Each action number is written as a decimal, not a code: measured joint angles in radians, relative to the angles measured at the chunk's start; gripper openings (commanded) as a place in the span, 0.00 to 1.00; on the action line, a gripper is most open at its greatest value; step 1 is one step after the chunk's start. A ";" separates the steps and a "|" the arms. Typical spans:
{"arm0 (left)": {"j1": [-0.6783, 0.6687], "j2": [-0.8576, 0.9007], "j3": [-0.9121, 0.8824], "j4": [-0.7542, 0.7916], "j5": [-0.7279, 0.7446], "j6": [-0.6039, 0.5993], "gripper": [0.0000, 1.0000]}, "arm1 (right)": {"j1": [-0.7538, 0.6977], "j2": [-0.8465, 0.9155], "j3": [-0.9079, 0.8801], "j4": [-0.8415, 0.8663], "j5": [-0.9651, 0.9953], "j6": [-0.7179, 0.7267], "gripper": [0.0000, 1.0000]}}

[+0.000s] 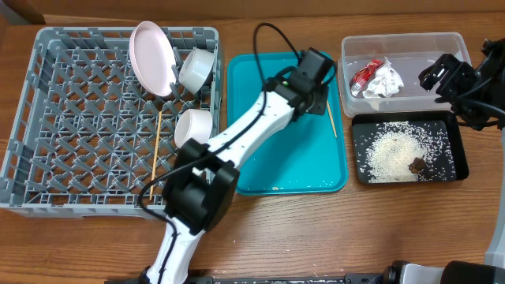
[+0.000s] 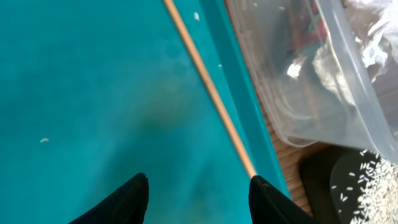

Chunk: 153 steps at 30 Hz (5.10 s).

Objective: Sort waste into correct bins and load items into the dishwasher
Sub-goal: 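Move the left gripper back to the remaining chopstick, then grasp the second chopstick with the left gripper, then carry the chopstick left and insert it into the rack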

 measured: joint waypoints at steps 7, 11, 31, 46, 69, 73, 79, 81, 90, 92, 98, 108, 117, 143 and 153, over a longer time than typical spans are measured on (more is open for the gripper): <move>-0.012 0.075 0.135 -0.045 -0.011 -0.022 0.55 | 0.000 0.000 0.000 -0.001 0.000 0.000 1.00; -0.024 0.093 0.139 -0.033 -0.047 -0.037 0.54 | 0.000 0.000 0.000 0.000 0.000 0.000 1.00; -0.109 0.200 0.141 -0.003 -0.212 -0.169 0.45 | 0.000 0.000 0.000 0.000 0.000 0.000 1.00; -0.109 0.223 0.141 -0.045 -0.238 -0.162 0.51 | 0.000 0.000 0.000 0.000 0.000 0.000 1.00; -0.109 0.226 0.142 0.076 -0.241 -0.156 0.53 | 0.000 0.000 0.000 0.000 0.000 0.000 1.00; -0.109 0.258 0.150 0.076 -0.253 -0.154 0.44 | 0.000 0.000 0.000 -0.001 0.000 -0.001 1.00; -0.109 0.262 0.171 0.016 -0.258 -0.141 0.04 | 0.000 0.000 0.000 0.000 0.000 0.000 1.00; -0.109 0.262 0.175 -0.004 -0.262 -0.127 0.04 | 0.000 0.000 0.000 0.000 0.000 0.000 1.00; -0.094 0.256 0.227 -0.213 -0.271 -0.077 0.04 | 0.000 0.000 0.000 0.000 0.000 -0.001 1.00; -0.076 0.252 0.249 -0.299 -0.263 -0.060 0.04 | 0.000 0.000 0.000 -0.001 0.000 0.000 1.00; 0.023 0.183 0.360 -0.600 -0.201 0.050 0.04 | 0.000 0.000 0.000 -0.001 0.000 0.000 1.00; 0.232 -0.292 0.467 -0.992 -0.166 0.150 0.04 | 0.000 0.000 0.000 0.000 0.000 0.000 1.00; 0.428 -0.489 0.297 -1.065 -0.086 0.262 0.04 | 0.000 0.000 0.000 -0.001 0.000 -0.001 1.00; 0.704 -0.625 -0.480 -0.705 -0.061 0.441 0.29 | 0.000 0.000 0.000 -0.001 0.001 0.000 1.00; 0.710 -0.625 -0.489 -0.688 -0.060 0.443 1.00 | 0.000 0.000 0.000 0.000 0.000 -0.001 1.00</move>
